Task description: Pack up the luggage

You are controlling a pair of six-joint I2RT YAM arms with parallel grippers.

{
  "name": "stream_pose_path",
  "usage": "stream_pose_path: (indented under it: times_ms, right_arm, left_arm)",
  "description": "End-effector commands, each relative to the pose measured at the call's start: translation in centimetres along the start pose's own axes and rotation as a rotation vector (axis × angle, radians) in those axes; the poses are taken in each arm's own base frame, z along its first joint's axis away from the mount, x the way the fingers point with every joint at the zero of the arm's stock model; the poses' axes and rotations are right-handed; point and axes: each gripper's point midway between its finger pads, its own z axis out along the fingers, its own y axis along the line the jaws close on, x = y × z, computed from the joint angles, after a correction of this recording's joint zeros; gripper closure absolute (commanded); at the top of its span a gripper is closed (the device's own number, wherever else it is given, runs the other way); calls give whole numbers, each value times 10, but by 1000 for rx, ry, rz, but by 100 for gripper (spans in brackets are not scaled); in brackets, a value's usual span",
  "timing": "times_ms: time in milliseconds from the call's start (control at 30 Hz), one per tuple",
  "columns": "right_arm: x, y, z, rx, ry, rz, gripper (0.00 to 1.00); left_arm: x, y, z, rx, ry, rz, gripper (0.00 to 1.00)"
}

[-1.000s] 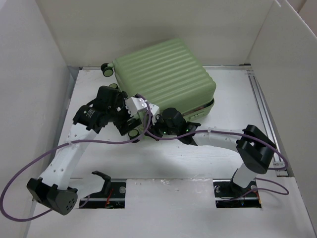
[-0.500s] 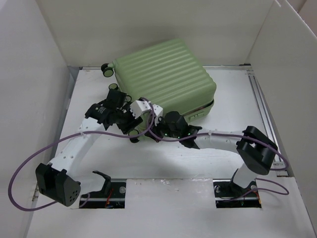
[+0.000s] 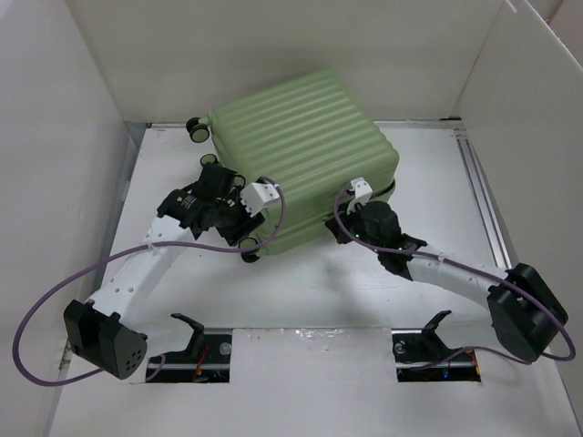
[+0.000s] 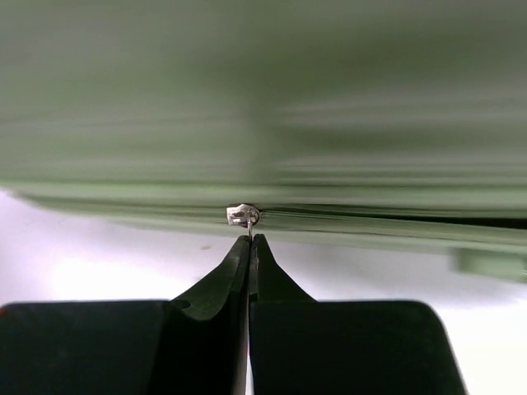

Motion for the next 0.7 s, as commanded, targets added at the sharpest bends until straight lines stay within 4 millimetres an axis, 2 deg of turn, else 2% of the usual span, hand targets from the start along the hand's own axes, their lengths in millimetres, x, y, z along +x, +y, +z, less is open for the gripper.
stream_pose_path:
  times_ms: [0, 33, 133, 167, 233, 267, 300, 367, 400, 600, 633, 667]
  right_arm:
    - [-3, -60, -10, 186, 2, -24, 100]
    - [-12, -84, -14, 241, -20, -12, 100]
    - [-13, -120, -23, 309, -2, -17, 100]
    - [-15, -146, -31, 374, -2, 1, 100]
    - [-24, -170, -39, 429, -17, 10, 100]
    - [-35, -195, -50, 488, -43, 25, 100]
    - [-47, -205, -54, 487, -79, 50, 100]
    - [-52, -221, -55, 490, -80, 75, 100]
    - [-69, -234, -59, 520, -114, 80, 100]
    - [-87, -287, -64, 597, -115, 79, 100]
    - [-96, -298, -67, 609, -132, 85, 100]
    - [-89, -309, -63, 622, -105, 85, 100]
  left_arm:
    - [-33, 35, -48, -209, -145, -46, 100]
    - [-30, 33, -45, -204, -136, -47, 100]
    - [-25, 38, -50, -242, -126, -30, 100]
    - [-24, 39, -50, -250, -121, -31, 100]
    - [-23, 41, -51, -258, -115, -21, 100]
    - [-23, 41, -51, -258, -115, -21, 100]
    - [-24, 40, -54, -263, -123, -20, 100]
    - [-21, 39, -51, -258, -115, -21, 100]
    - [-20, 41, -52, -266, -111, -22, 100]
    - [-19, 42, -50, -273, -105, -23, 100]
    - [-16, 41, -47, -269, -97, -24, 100]
    - [-15, 41, -45, -264, -89, -25, 100]
